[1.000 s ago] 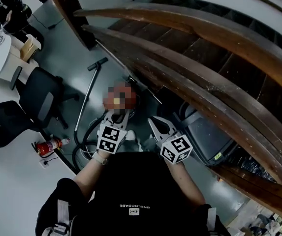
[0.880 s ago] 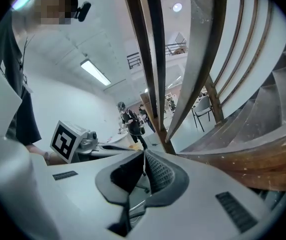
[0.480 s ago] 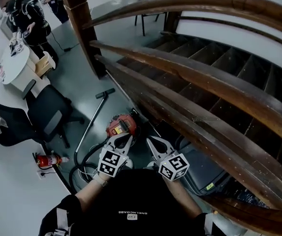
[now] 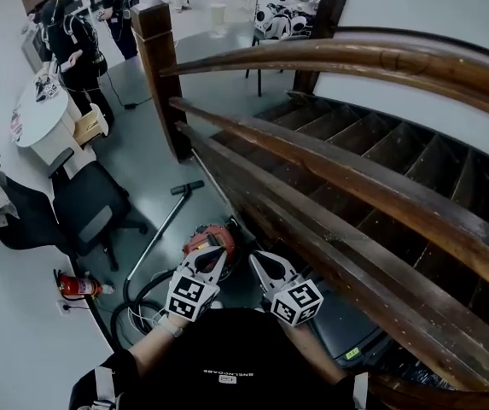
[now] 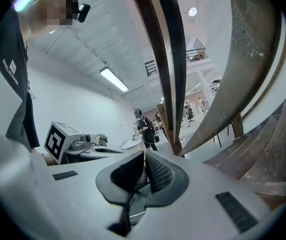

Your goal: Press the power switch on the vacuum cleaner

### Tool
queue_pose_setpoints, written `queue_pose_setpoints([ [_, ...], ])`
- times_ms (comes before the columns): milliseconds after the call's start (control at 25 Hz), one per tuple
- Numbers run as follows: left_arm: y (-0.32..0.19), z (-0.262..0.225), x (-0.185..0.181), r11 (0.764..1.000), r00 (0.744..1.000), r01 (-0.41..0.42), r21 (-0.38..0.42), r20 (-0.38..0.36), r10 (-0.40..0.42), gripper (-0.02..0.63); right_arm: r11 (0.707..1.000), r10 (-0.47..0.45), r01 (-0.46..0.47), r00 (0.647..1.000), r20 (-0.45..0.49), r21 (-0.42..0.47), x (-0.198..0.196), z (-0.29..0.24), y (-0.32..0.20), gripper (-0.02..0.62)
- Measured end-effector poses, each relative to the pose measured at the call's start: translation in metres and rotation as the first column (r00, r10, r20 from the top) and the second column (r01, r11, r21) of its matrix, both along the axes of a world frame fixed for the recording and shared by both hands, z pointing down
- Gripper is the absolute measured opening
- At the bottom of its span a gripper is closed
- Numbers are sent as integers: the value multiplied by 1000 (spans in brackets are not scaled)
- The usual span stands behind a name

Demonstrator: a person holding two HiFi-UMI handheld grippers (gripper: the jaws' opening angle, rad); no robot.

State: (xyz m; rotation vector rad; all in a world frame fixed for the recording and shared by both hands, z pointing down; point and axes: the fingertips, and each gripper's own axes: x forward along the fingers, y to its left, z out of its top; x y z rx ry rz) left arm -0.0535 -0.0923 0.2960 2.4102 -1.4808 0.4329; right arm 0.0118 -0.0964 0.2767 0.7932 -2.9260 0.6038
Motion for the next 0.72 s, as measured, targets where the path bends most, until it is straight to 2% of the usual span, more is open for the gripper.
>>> queue_pose_setpoints([
  [360, 4, -8, -3, 998, 999, 53, 18, -7, -52, 15, 999, -9, 11, 998, -56, 34, 4, -1, 0, 28],
  [720, 10, -4, 0, 997, 997, 72, 11, -14, -72, 15, 1000, -10, 11, 999, -39, 20, 11, 1, 4, 28],
])
